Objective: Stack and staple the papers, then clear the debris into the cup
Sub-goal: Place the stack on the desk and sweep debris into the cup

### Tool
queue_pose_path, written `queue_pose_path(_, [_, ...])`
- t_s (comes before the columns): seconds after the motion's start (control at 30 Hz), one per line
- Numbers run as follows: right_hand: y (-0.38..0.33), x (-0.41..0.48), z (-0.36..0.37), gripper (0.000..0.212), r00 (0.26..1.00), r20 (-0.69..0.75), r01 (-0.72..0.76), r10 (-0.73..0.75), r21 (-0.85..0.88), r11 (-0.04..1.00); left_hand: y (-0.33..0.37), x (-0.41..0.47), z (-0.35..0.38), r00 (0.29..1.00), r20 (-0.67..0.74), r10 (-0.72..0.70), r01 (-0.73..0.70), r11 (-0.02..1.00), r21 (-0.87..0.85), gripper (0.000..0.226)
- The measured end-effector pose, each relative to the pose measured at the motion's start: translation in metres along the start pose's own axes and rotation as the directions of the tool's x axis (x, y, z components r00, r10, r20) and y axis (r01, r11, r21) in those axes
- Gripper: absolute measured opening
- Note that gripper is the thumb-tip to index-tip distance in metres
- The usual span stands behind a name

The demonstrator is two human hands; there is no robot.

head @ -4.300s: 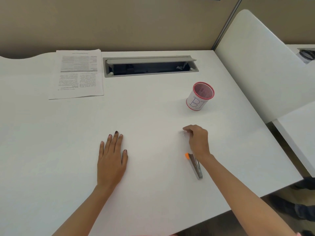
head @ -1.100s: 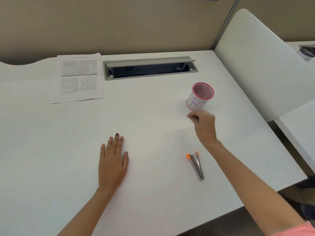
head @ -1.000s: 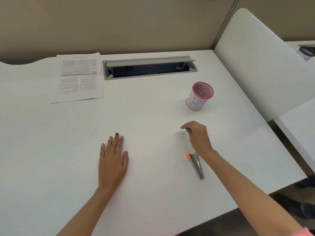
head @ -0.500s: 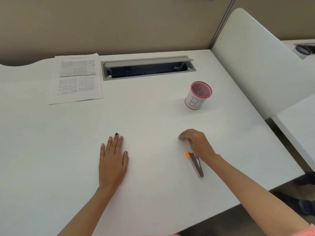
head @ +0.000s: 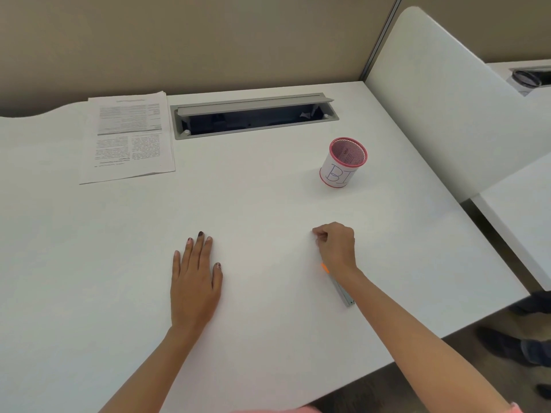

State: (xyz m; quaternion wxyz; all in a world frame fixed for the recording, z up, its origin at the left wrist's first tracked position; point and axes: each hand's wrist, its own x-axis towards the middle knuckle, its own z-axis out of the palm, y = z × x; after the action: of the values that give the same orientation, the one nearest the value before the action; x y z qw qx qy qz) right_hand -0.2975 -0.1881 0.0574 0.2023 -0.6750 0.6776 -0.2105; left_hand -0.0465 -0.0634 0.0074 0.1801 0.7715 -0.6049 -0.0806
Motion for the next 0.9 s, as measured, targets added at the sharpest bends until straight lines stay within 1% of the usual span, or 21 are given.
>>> queue_pose_path(0.07, [0.001,0.002,0.002,0.023,0.999,0.012,0.032,-0.032,0.005,0.999,0.0,0.0,0.0,1.0,0.004,-0.001,0.001,1.0,0.003,0.059])
queue_pose_path(0.2, [0.003,0.0,0.002,0.037,0.997,0.034,0.075,-0.074,-0.027,0.997,0.0,0.001,0.0,1.0,0.003,-0.002,0.002,1.0,-0.006,0.059])
queue_pose_path(0.23, [0.003,-0.001,0.004,0.034,0.995,0.054,0.085,-0.082,-0.043,0.995,0.0,0.001,0.0,1.0,0.002,-0.002,0.002,1.0,-0.007,0.059])
queue_pose_path(0.3, [0.001,-0.004,0.006,0.021,0.99,0.125,0.062,-0.057,-0.03,0.998,0.0,0.001,0.001,1.0,0.001,-0.006,0.006,1.0,-0.006,0.059])
queue_pose_path(0.33, [-0.001,-0.006,0.007,0.017,0.985,0.164,0.073,-0.062,-0.061,0.996,0.0,0.001,0.0,1.0,0.0,-0.006,0.006,1.0,-0.005,0.059])
queue_pose_path(0.37, [-0.004,-0.007,0.008,0.014,0.979,0.187,0.105,-0.078,-0.144,0.984,0.0,0.0,0.0,1.0,-0.001,-0.005,0.005,1.0,-0.003,0.059])
queue_pose_path(0.4, [-0.006,-0.008,0.008,0.017,0.975,0.203,0.137,-0.089,-0.239,0.961,0.0,0.0,0.0,1.0,-0.002,-0.004,0.004,1.0,0.001,0.059])
queue_pose_path(0.43, [-0.01,-0.008,0.007,0.026,0.974,0.21,0.151,-0.087,-0.311,0.938,0.0,0.001,0.001,1.0,0.0,-0.003,0.003,1.0,0.003,0.059])
queue_pose_path(0.5, [-0.016,-0.005,0.002,0.039,0.961,0.248,0.207,-0.119,-0.37,0.906,0.0,0.001,0.001,1.0,0.004,-0.004,0.004,1.0,0.002,0.059])
queue_pose_path(0.53, [-0.018,-0.002,0.001,0.04,0.953,0.272,0.243,-0.137,-0.407,0.881,0.0,0.001,0.001,1.0,0.006,-0.005,0.005,1.0,-0.002,0.059])
queue_pose_path(0.6, [-0.023,0.007,-0.002,0.026,0.948,0.295,0.235,-0.118,-0.404,0.884,-0.001,0.001,0.001,1.0,0.006,-0.005,0.005,1.0,-0.009,0.059])
queue_pose_path(0.63, [-0.024,0.012,-0.003,0.024,0.95,0.29,0.234,-0.118,-0.408,0.882,0.0,0.0,0.001,1.0,0.007,-0.004,0.004,1.0,-0.009,0.059])
queue_pose_path(0.7, [-0.026,0.018,-0.005,0.03,0.95,0.291,0.23,-0.116,-0.397,0.889,0.0,0.0,0.001,1.0,0.006,-0.004,0.004,1.0,-0.014,0.059])
queue_pose_path(0.9, [-0.018,0.036,-0.002,0.025,0.946,0.312,0.197,-0.085,-0.346,0.917,-0.001,0.001,0.001,1.0,0.008,-0.003,0.003,1.0,-0.006,0.059])
